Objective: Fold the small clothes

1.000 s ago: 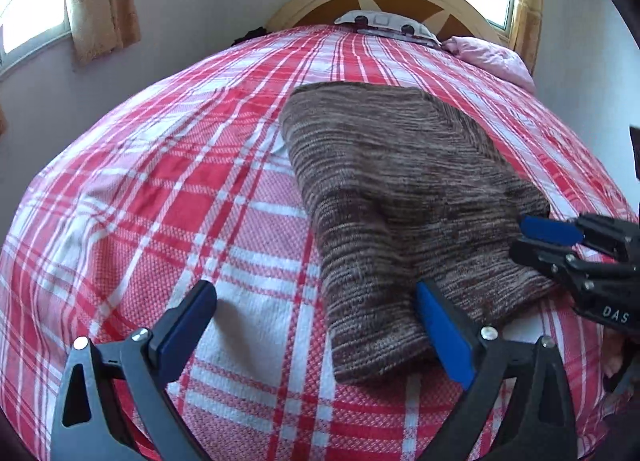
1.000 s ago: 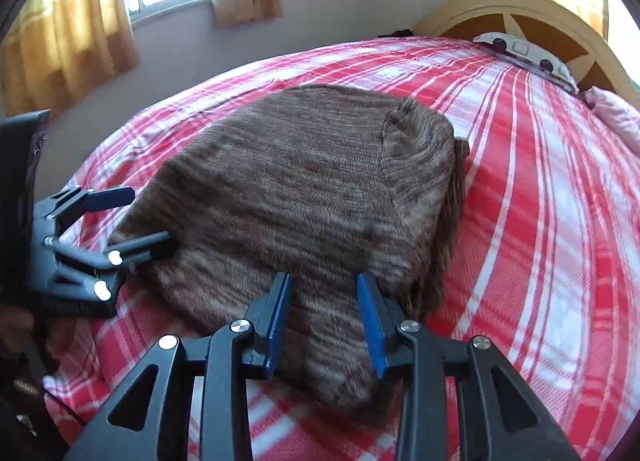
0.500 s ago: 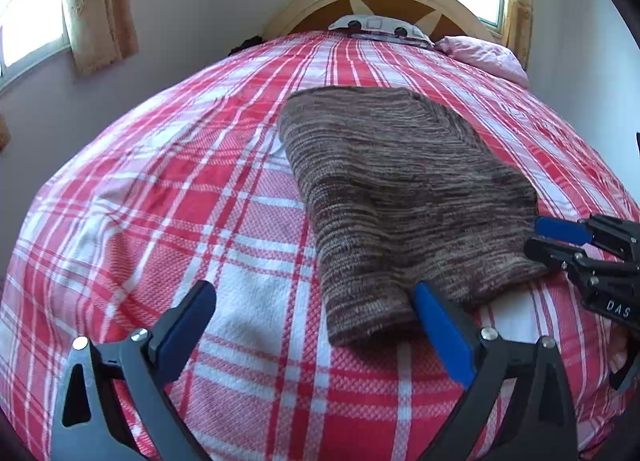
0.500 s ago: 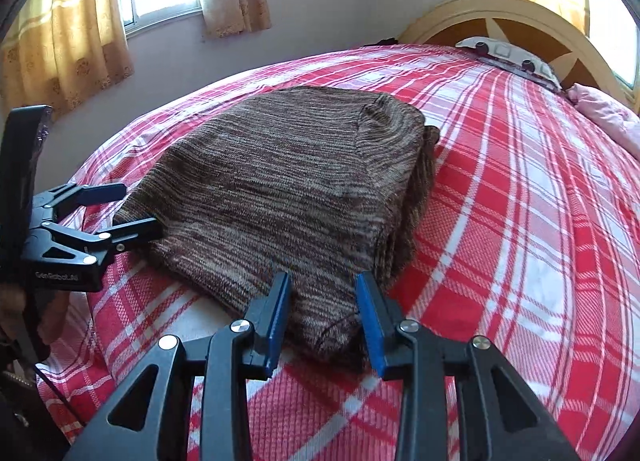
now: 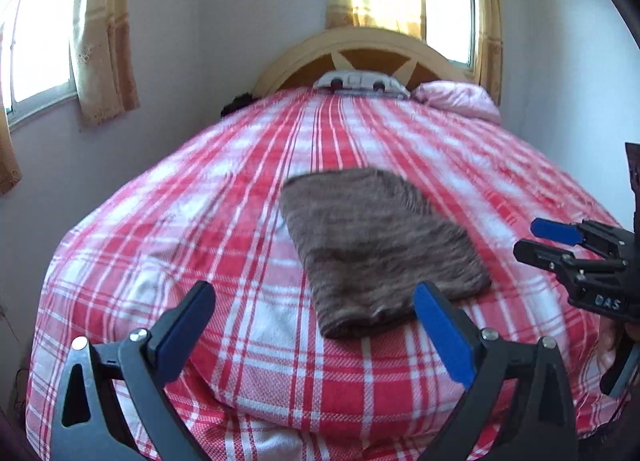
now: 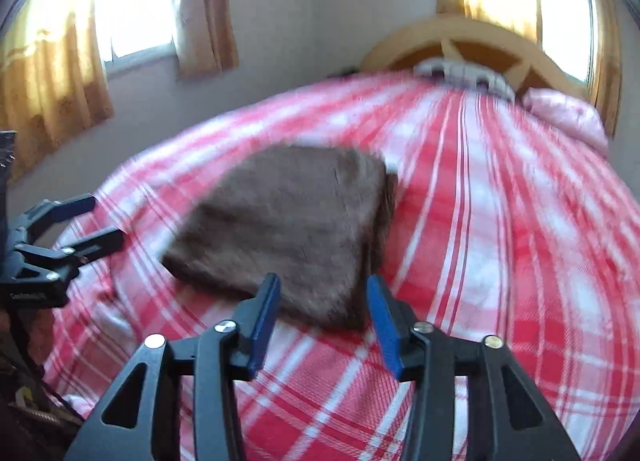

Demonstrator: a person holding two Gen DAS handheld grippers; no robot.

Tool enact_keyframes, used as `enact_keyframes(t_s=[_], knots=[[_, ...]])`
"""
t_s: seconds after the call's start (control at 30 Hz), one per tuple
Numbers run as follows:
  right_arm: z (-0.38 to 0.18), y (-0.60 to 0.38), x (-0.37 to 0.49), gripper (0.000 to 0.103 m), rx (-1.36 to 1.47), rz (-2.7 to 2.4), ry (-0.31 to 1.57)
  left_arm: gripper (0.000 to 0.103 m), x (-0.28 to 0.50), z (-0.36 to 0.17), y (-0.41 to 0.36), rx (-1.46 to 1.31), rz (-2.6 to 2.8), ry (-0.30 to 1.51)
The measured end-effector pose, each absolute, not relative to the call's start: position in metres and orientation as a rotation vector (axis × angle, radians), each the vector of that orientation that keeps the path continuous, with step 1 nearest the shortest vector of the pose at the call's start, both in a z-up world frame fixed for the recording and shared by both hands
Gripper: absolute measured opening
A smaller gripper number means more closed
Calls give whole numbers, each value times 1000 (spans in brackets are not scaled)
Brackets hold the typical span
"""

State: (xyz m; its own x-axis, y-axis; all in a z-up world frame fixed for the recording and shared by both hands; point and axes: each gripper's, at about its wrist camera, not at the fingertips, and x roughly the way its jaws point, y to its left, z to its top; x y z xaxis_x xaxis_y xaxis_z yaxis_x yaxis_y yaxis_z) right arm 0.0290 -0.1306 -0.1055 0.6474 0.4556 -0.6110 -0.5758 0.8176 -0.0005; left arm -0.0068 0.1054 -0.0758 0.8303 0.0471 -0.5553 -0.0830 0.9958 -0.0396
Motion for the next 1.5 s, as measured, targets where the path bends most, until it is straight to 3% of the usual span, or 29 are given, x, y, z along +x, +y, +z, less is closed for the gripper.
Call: enact_keyframes(t_s=[0.03, 0.07, 0.37, 1.5], knots=[[-92, -130, 19, 68, -197, 593, 583, 103, -10, -69, 105, -63, 68, 567], [-83, -130, 13, 69, -196, 592, 548, 103, -13, -63, 105, -64, 67, 551], [-45, -126, -28, 69, -234, 609, 415, 103, -22, -42, 107, -78, 70, 489], [-43, -132, -40, 69, -196, 618, 403, 103, -32, -36, 102, -91, 83, 474]])
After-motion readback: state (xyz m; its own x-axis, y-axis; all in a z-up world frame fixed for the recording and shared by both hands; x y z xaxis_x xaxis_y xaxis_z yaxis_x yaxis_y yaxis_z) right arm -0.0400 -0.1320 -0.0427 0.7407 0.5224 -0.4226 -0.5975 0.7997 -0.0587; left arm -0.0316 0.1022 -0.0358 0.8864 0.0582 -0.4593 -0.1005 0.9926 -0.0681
